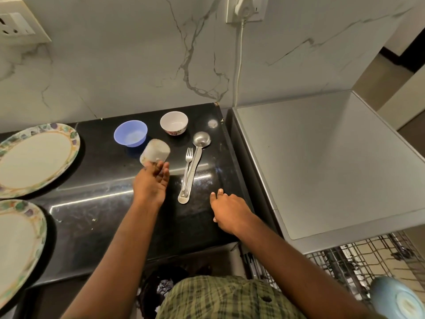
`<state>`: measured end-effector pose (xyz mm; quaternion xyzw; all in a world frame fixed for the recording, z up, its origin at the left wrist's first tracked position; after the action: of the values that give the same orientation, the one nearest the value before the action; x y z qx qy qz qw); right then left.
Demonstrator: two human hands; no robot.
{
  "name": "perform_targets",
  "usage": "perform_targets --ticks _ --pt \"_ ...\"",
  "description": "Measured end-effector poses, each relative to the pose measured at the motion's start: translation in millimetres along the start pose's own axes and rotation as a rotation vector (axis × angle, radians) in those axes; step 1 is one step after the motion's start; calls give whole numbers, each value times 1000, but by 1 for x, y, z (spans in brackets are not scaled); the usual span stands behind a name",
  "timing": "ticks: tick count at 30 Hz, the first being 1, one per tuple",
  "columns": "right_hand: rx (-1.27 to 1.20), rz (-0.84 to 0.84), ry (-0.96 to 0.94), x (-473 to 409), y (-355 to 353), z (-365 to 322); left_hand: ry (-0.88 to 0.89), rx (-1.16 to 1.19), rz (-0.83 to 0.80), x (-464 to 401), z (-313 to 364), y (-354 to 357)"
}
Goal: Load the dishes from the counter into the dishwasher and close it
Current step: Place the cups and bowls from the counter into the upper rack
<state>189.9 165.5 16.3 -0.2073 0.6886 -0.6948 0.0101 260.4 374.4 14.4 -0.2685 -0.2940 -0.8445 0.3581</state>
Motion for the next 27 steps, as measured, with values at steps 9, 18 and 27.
perform_targets --ticks 9,18,27 --pt "-546 116 84 12 7 34 26 -257 -354 55 -40 1" --pt "-2225 18 660 92 32 123 530 -1075 -979 133 -111 51" --pt "-2701 445 594 202 97 218 748 -1475 -1334 229 -230 95"
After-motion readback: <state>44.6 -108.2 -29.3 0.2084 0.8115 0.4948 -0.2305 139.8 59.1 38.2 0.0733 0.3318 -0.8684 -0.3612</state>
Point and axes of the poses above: each hand's wrist, its own x-axis away from the middle knuckle, its own y-axis out of the palm, z = x × y, the point moved 4 cm from there along -x, towards the middle knuckle, and after that the axes turned 12 degrees about z, right-handed, at the moved point
